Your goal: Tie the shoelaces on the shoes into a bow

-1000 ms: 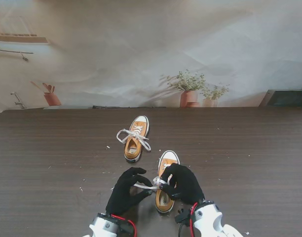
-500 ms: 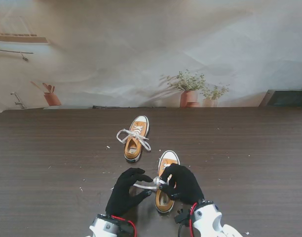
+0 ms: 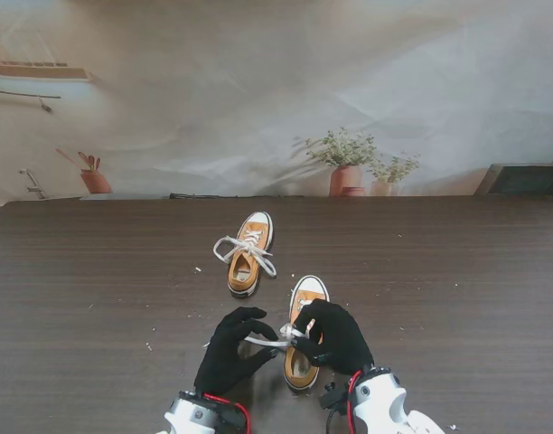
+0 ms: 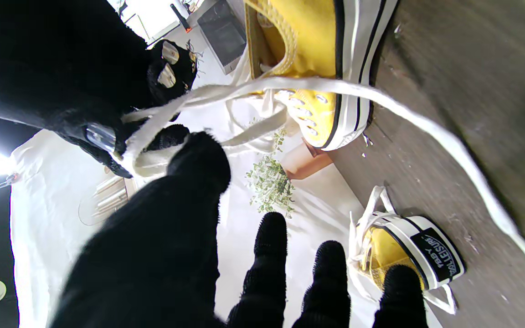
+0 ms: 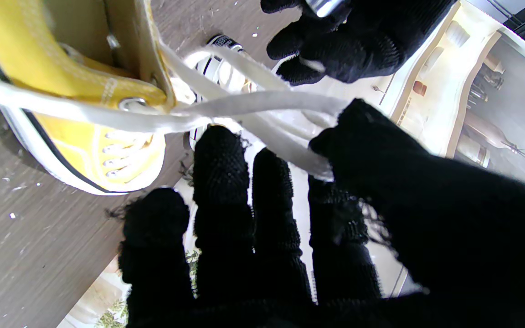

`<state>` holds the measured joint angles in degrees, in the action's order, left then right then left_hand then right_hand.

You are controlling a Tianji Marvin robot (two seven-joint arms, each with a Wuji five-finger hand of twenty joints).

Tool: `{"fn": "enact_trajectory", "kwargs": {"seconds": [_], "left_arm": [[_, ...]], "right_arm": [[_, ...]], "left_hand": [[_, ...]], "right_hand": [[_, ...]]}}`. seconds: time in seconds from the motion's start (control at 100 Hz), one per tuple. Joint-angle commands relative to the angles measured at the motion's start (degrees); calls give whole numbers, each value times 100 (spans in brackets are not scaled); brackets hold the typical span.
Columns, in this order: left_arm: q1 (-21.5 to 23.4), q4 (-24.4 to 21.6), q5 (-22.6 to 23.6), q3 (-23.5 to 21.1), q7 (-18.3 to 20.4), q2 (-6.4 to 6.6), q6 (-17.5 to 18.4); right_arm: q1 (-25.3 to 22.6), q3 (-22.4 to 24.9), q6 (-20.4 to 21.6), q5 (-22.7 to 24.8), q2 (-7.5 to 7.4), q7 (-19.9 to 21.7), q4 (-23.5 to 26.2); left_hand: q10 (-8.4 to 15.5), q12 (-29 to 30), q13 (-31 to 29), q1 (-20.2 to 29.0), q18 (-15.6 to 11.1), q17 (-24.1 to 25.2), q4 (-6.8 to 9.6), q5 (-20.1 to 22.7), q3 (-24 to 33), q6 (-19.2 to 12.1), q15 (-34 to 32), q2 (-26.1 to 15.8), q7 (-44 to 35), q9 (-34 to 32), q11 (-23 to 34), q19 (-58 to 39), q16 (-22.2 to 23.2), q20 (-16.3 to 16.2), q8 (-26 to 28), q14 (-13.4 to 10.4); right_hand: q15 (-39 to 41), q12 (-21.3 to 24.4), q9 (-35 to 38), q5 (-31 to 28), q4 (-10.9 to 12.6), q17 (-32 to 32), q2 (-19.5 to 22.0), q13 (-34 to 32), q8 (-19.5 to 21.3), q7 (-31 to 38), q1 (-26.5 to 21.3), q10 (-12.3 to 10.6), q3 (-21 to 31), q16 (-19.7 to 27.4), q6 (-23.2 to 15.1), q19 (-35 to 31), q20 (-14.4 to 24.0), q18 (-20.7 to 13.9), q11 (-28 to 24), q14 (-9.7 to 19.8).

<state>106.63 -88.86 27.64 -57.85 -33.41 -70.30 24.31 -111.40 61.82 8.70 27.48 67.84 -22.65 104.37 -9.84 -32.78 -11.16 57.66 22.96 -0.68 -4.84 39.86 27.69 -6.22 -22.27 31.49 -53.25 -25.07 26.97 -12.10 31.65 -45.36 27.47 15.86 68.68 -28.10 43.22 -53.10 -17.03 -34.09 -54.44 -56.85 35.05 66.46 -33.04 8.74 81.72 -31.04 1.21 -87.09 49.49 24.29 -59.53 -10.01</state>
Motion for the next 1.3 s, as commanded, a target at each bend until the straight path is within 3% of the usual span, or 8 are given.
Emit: {"fn": "enact_trajectory", "kwargs": {"seconds": [0.0,0.23,0.59,0.71,0.92,1.11,1.29], "left_arm": [[87,-85,26,-11,83,1,-3],[186,-195,-62,5,442,80,23],[210,-228,-91,114,737,156,-31],[251,-218,-34,112,765,180,-76],[322,-226,-74,89,844,198,-150],[340,-235,-128,72,893,203,-180],[327,-231,-163,73,933,206,-159]], "right_arm": [[-7,-2,-19,-8,-16,86,19],[-19,-2,-1,16,-19,79,30],[-11,-7,37,24,-16,58,21],[-11,-3,41,19,-15,56,18],[-10,-15,35,23,-17,61,12],[-5,-30,30,18,-15,59,2],[1,-30,20,21,-17,67,5]], "left_hand": [[34,-25,-29,289,-18,-7,66,293,-68,-735,-72,33,-224,2,87,-55,-94,-82,112,-29],[122,68,59,468,-120,79,49,919,412,-419,-14,-518,805,-39,17,-18,-137,-34,-1093,-113],[167,76,141,542,-180,146,131,1074,430,131,-39,-1055,3165,52,36,-24,-61,-50,-1671,-196],[184,67,188,413,-214,172,216,889,409,299,-33,-1212,3884,190,-11,-30,-53,-71,-1870,-228],[172,-1,257,398,-243,227,221,374,77,360,-34,-1390,4597,350,-26,-47,-6,-130,-2102,-252],[162,-102,359,419,-302,314,247,-470,-533,-3,-2,-1689,4897,587,-61,-38,61,-198,-2186,-281],[171,-137,375,406,-328,347,245,-874,-863,-234,8,-1891,4775,636,-63,-38,89,-225,-2099,-313]], "right_hand": [[63,-82,87,-233,112,8,59,-159,115,67,-91,-73,338,63,-180,-102,-26,-9,45,0],[63,-83,82,-233,111,8,60,-158,113,65,-91,-77,341,62,-181,-102,-26,-9,46,2],[63,-82,79,-229,108,8,69,-159,114,62,-99,-77,331,62,-186,-102,-25,-9,49,1],[64,-83,81,-227,108,8,73,-158,115,62,-98,-76,329,62,-181,-102,-25,-9,48,-2],[66,-83,74,-228,107,8,76,-159,118,63,-100,-71,325,60,-177,-102,-25,-9,49,-10],[64,-83,82,-225,107,8,77,-154,116,60,-105,-66,323,61,-170,-102,-25,-9,48,-6],[66,-83,79,-223,108,8,81,-162,118,60,-104,-74,326,61,-177,-102,-25,-9,48,-2]]}}
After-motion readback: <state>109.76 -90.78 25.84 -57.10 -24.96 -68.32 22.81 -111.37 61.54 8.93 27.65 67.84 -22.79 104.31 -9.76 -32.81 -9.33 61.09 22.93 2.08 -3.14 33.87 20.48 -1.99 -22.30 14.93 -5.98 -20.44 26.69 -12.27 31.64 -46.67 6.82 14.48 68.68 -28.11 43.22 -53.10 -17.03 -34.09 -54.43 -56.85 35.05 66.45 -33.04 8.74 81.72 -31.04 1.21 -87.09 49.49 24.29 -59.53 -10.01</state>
